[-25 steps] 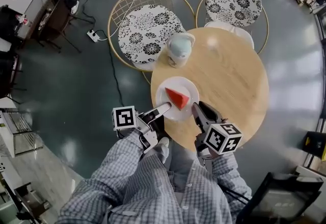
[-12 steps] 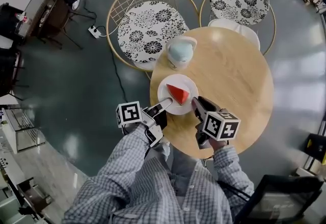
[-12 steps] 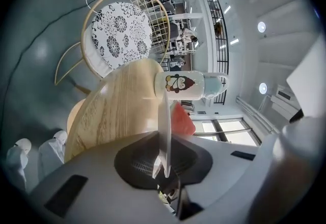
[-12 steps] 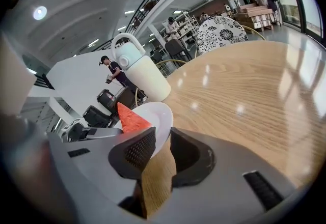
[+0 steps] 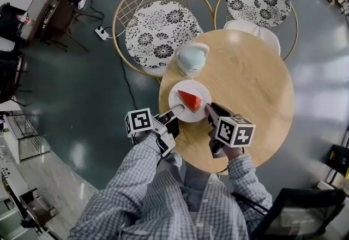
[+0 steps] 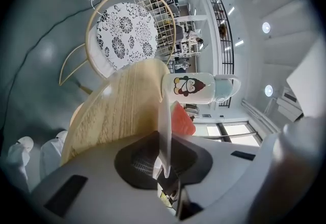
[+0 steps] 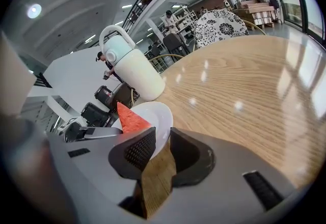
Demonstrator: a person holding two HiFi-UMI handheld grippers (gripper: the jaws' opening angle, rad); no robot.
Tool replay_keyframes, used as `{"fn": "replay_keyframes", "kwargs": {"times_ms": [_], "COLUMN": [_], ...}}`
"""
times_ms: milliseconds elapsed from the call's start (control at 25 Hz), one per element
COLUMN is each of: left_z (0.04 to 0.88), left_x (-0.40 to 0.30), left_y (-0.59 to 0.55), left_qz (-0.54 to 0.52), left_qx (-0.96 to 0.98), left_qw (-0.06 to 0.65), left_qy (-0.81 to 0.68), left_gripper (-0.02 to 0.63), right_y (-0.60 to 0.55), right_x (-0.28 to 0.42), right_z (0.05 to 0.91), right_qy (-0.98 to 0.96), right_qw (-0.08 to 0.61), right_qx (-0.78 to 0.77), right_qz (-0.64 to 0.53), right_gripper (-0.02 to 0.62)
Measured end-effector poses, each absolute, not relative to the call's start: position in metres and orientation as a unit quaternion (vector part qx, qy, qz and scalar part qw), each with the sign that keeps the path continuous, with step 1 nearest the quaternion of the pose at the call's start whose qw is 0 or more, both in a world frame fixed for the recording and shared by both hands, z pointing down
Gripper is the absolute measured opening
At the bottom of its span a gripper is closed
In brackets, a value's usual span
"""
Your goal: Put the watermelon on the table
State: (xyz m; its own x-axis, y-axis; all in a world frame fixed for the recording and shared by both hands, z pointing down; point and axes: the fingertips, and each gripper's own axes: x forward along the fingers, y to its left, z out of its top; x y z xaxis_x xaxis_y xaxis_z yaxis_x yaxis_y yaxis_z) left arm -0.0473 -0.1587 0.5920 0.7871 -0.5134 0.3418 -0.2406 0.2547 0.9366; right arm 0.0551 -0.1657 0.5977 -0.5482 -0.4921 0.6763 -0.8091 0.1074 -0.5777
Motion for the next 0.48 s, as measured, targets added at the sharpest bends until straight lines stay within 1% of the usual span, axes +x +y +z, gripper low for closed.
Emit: {"fn": "replay_keyframes", "kwargs": {"times_ms": [160, 320, 400, 480], "left_z": [0.595, 0.596, 0.595, 0.596], "left_x": [-0.049, -0.048, -0.047, -0.049], "left_y": [-0.161, -0.161, -0.162, -0.162], "left_qz": [-0.09, -0.094, -0.099, -0.093], "left_qx": [0.604, 0.602, 0.602, 0.601], "left_qw": [0.725, 0.728, 0.729, 0.729], "left_qy": [-0.318, -0.315, -0.311, -0.314], "left_gripper": [0.028, 0.028, 0.028, 0.028], "right_y": [-0.168, -0.165, -0.162, -0.155], "right_x": [0.055, 0.056, 0.058, 0.053], "right_z": [0.598, 0.593, 0.585, 0.572], "right_qy": [-0.726, -0.747, -0.776, -0.816], "right_qw": [0.158, 0.178, 0.215, 0.278], "right_qx": [0.444, 0.432, 0.427, 0.412], "right_qz": [0.5, 0.472, 0.411, 0.296], "right_gripper": [0.097, 0.098, 0.098, 0.098]}}
